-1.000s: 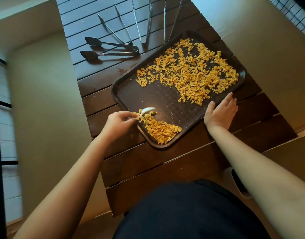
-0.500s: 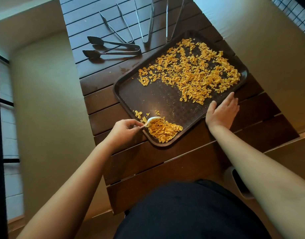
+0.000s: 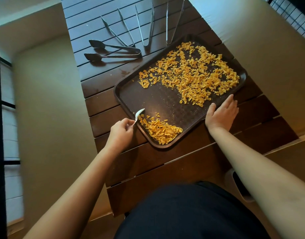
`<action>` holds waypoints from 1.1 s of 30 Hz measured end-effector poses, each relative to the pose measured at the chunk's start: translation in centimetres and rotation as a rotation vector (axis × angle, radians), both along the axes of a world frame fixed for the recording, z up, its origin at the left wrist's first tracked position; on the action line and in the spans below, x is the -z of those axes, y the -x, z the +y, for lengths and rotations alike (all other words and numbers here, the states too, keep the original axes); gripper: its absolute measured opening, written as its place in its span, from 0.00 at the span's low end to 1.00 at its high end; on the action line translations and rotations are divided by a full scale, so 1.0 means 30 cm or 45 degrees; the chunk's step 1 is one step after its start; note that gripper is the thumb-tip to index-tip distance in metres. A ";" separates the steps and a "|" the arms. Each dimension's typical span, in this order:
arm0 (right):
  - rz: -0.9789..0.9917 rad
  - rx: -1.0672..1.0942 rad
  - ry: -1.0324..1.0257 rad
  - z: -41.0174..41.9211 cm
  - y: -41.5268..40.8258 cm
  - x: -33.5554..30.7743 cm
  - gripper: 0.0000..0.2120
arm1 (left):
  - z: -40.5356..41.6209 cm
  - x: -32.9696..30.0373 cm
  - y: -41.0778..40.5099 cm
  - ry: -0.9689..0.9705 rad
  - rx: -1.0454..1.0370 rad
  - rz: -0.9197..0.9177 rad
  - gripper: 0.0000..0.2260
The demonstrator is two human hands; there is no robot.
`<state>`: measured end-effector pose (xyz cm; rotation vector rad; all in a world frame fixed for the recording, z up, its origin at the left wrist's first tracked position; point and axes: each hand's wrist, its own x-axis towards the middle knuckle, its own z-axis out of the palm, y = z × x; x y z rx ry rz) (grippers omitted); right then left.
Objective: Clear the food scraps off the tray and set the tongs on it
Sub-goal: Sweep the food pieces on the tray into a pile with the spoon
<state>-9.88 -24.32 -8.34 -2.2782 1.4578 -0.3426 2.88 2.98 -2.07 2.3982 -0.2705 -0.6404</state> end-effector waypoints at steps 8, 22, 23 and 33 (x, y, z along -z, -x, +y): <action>0.064 -0.044 0.025 -0.001 0.004 -0.001 0.33 | -0.013 -0.001 0.007 0.122 -0.291 -0.053 0.12; 0.019 0.005 -0.048 0.014 -0.011 -0.018 0.36 | -0.085 0.039 0.037 0.117 -0.349 -0.018 0.24; -0.001 0.019 -0.057 0.021 -0.008 -0.017 0.36 | -0.089 0.038 0.032 0.106 -0.361 -0.016 0.24; -0.037 0.221 -0.027 -0.070 0.011 -0.049 0.29 | -0.033 0.022 -0.199 -0.002 -0.364 -0.064 0.22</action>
